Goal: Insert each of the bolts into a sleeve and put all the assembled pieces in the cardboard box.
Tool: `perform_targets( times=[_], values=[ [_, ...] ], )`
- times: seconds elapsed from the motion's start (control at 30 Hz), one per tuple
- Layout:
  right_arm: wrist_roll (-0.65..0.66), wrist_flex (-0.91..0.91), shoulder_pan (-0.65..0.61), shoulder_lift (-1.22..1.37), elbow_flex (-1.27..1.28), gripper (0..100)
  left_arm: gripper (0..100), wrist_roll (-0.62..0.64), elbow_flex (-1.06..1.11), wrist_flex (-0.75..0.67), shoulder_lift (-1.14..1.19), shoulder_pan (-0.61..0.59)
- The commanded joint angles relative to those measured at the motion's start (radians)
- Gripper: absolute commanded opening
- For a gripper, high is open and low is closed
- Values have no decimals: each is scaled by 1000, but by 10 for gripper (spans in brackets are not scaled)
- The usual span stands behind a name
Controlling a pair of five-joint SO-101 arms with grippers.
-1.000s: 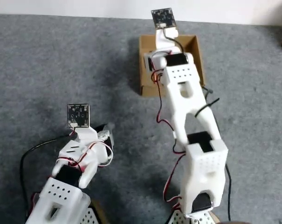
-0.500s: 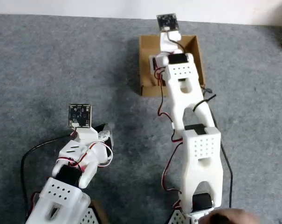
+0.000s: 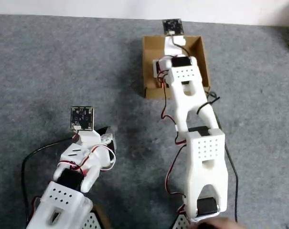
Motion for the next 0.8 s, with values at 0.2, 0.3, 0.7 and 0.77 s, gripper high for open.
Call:
perform_targets(
  times=[0.2, 0.3, 0.7, 0.77],
  values=[
    [-3, 31, -28, -25, -22, 101, 27, -8, -8, -18, -4, -8],
    [-3, 27, -31, -25, 1, 128, 27, -8, -8, -18, -4, -8],
    [-9, 62, -33, -33, -1, 127, 27, -8, -8, -18, -4, -8],
    [-9, 136, -35, -33, -7, 121, 27, -3, -10, -18, -12, -15]
  ],
)
